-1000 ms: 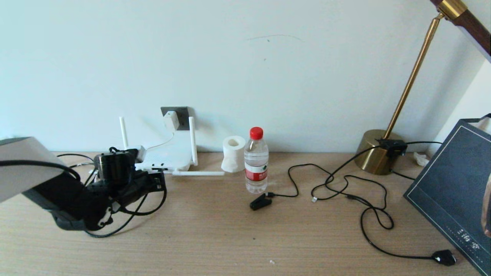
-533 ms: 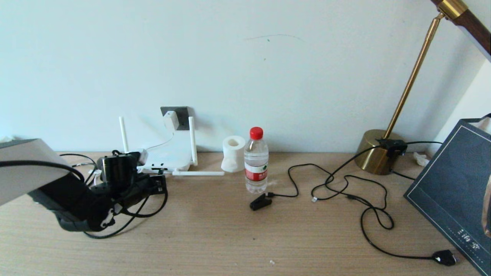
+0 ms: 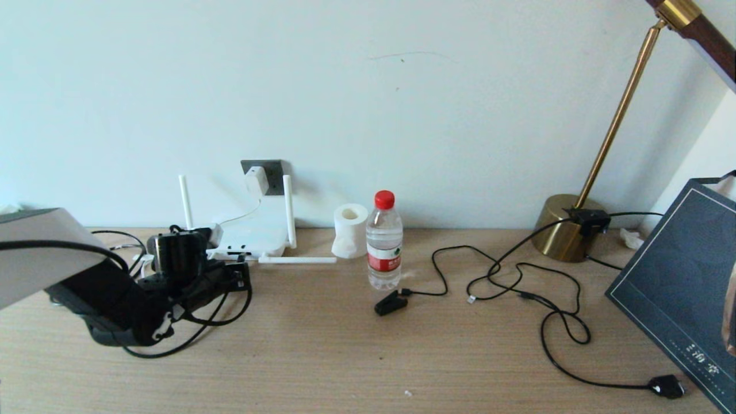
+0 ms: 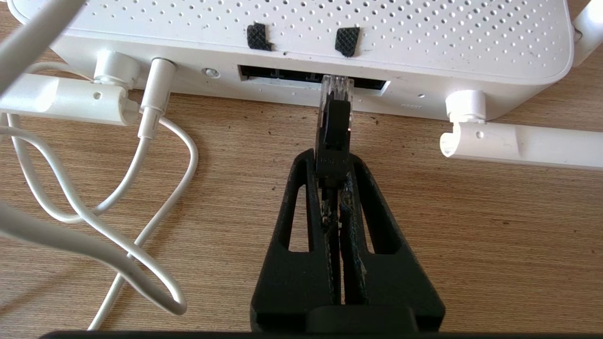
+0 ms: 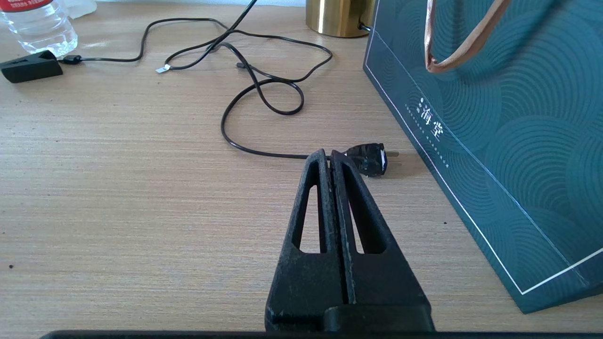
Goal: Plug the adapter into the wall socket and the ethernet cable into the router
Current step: Align cable and router interface
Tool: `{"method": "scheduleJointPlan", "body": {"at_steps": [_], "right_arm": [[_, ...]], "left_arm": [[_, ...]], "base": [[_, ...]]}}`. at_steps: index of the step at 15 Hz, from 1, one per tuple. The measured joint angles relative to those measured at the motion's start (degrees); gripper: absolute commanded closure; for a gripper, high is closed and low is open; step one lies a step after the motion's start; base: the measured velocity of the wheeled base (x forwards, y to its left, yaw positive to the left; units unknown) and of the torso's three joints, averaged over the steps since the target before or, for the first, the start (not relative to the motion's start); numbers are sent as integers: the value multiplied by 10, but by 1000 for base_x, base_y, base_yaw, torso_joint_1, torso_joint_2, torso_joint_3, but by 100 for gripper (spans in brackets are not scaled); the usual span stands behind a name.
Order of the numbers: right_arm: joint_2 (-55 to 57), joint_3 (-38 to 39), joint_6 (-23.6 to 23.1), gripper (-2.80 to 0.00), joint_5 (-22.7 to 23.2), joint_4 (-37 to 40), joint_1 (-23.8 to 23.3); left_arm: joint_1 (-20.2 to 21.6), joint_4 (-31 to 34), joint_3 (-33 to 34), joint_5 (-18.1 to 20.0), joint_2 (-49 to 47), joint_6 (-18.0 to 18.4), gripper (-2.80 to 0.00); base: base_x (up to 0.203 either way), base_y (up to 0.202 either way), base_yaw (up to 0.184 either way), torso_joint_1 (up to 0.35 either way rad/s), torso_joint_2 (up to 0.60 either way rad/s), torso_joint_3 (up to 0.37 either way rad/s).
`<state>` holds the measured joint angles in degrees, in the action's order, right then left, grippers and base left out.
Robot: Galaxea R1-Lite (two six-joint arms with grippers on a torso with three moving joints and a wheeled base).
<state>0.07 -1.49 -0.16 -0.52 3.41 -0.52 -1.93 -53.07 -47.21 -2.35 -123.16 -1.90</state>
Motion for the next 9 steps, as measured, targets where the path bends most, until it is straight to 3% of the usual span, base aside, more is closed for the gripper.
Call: {"method": "scheduleJointPlan", "body": {"at_steps": [9], "right_arm": [[0, 0, 0, 0, 0, 0, 0]], "left_arm": [[5, -1, -5, 1, -1, 0, 0]], "base": [[0, 0, 0, 0, 0, 0]]}}
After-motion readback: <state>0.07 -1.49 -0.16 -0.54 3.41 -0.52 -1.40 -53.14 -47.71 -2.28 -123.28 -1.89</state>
